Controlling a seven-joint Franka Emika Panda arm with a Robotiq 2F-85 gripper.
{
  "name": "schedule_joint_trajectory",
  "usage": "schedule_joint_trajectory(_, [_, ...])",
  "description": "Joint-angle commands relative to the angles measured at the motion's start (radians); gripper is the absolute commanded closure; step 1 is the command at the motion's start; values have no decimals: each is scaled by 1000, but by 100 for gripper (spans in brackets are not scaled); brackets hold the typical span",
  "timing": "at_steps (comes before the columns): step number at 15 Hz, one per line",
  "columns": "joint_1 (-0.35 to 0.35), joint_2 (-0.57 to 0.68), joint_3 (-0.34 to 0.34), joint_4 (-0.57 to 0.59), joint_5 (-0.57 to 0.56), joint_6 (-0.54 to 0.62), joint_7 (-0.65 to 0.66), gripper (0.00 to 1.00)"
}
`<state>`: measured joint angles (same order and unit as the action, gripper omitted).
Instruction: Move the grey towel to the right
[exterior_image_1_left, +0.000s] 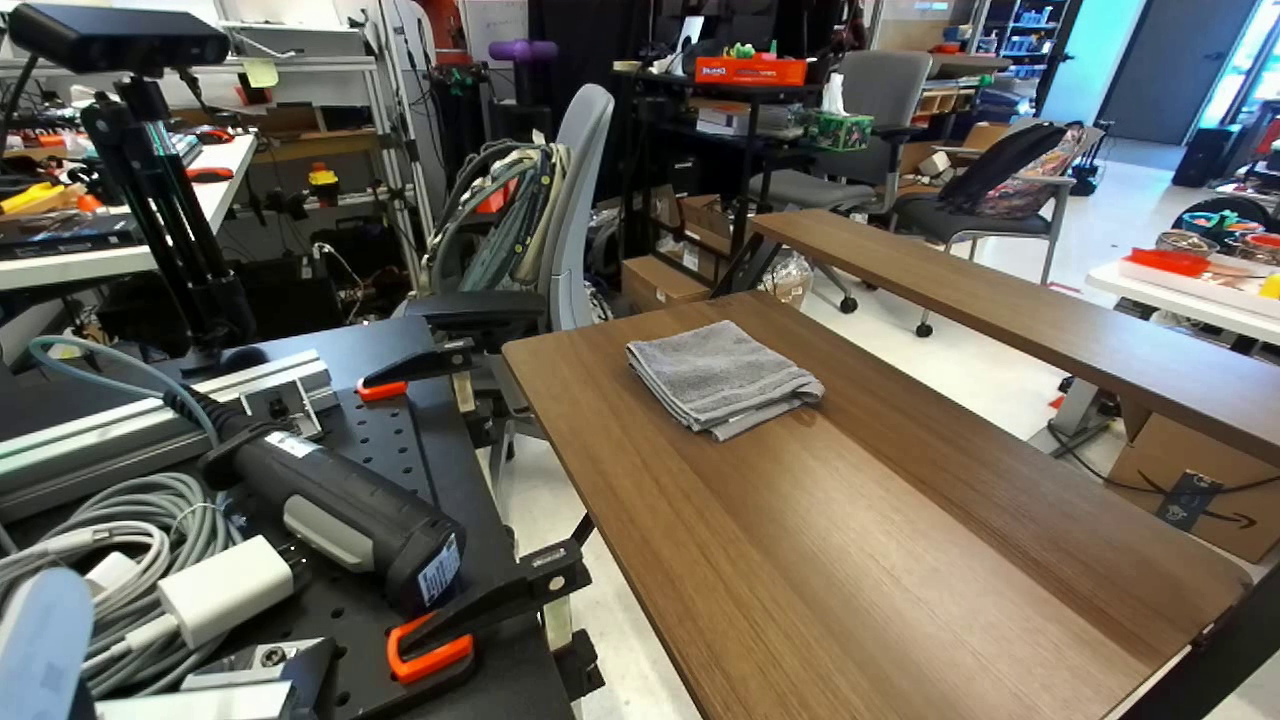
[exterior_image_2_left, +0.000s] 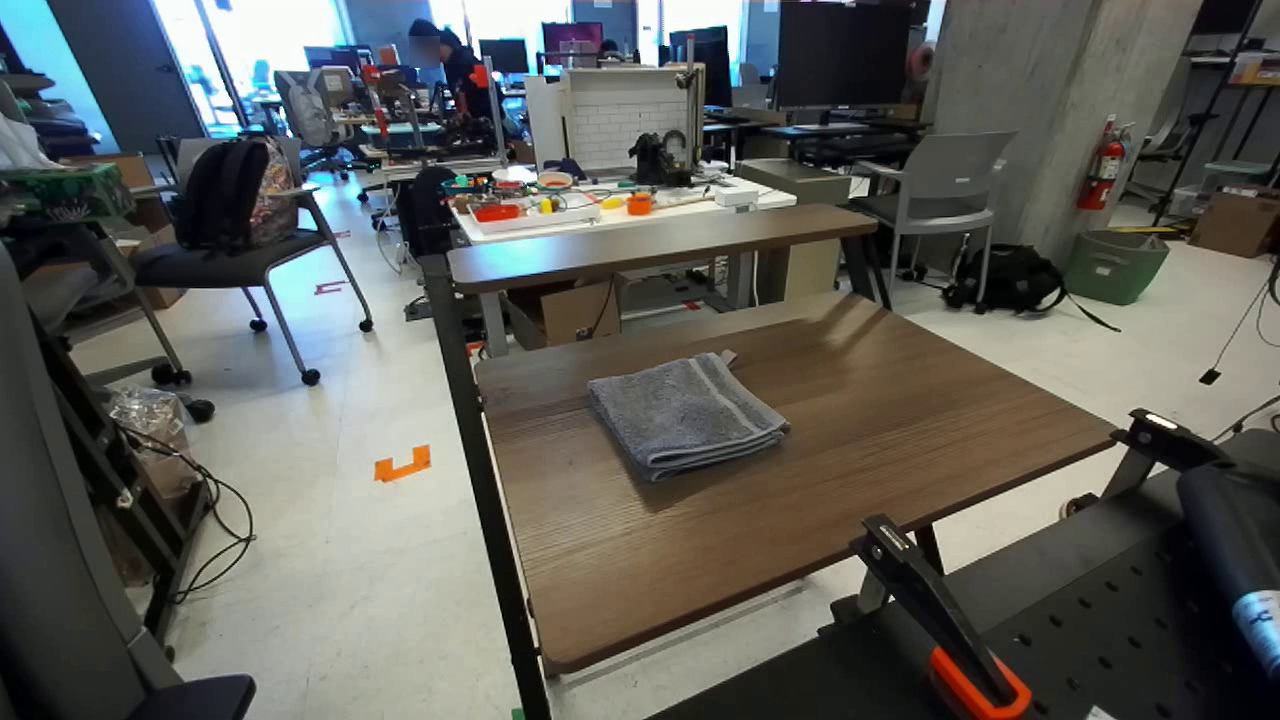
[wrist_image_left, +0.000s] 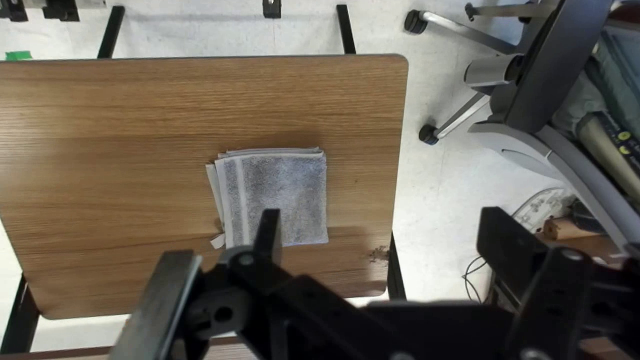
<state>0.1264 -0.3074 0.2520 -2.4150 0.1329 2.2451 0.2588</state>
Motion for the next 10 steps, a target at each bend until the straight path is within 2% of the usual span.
schedule_joint_trajectory(1, [-28,201,-32,83,-58,115,9,0])
schedule_joint_trajectory(4, [-39,344,-64,180,-105,87,48,0])
schedule_joint_trajectory(5, [-20,249,-67,90,-74,109,16,0])
schedule_joint_trajectory(7, [-23,327,-84,142,-83,108,18,0])
schedule_joint_trajectory(10, [-21,352,-86,168,-84,106,21,0])
